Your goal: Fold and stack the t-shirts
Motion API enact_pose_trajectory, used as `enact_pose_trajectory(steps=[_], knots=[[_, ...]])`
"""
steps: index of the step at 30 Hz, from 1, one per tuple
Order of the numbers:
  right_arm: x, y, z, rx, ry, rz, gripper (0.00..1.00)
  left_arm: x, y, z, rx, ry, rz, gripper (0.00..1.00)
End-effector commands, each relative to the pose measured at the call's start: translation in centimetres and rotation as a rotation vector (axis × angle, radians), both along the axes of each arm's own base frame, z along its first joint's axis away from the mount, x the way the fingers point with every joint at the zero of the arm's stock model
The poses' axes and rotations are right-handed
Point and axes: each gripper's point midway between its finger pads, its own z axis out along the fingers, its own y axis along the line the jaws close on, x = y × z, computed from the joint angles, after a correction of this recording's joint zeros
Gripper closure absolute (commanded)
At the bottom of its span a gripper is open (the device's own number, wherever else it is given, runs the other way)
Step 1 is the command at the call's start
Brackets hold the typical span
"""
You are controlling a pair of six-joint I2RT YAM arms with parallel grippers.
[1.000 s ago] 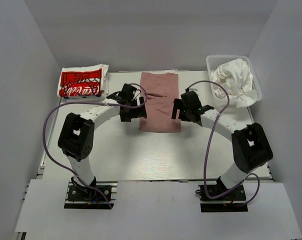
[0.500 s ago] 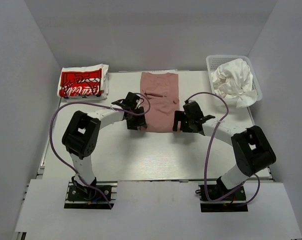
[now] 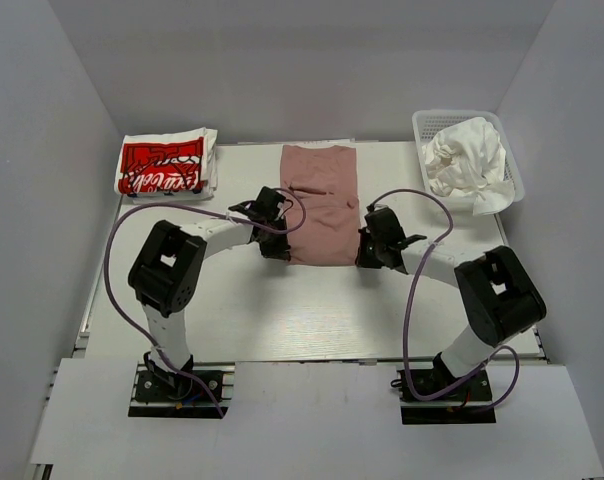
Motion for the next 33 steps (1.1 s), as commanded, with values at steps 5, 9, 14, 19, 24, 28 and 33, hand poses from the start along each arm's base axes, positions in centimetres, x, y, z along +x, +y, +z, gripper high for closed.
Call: enact_pose_trajectory(steps=[5, 9, 14, 19, 24, 28, 33], knots=[[-5.0, 0.6, 4.2, 0.088, -0.022, 0.091, 1.00, -5.8, 0.8, 3.2, 0.002, -0.010, -0.043, 1.00], [-7.6, 1.0, 7.8, 0.165, -0.074, 0.154, 1.00, -7.6, 0.0, 7.5, -0.082, -0.067, -0.076, 1.00], [-8.6, 1.5, 13.1, 0.254, -0.208, 0.194, 1.00, -9.3, -0.6, 13.6, -0.207, -0.198, -0.117, 1.00], [-7.0, 2.0, 17.5, 0.287, -0.338, 0.188, 1.00, -8.0, -0.2, 17.8, -0.237, -0.320, -0.071, 1.00], [-3.7, 1.4, 21.7, 0.279, -0.454, 0.076, 1.00, -4.9, 0.9, 20.6, -0.189, -0.404, 0.038, 1.00], [-1.8, 1.4, 22.5, 0.238, -0.465, 0.035, 1.00, -2.5, 2.6, 20.9, -0.076, -0.430, 0.167, 1.00], [0.8, 1.7, 21.8, 0.183, -0.441, 0.016, 1.00, 0.4, 3.8, 20.9, 0.019, -0.439, 0.265, 1.00]])
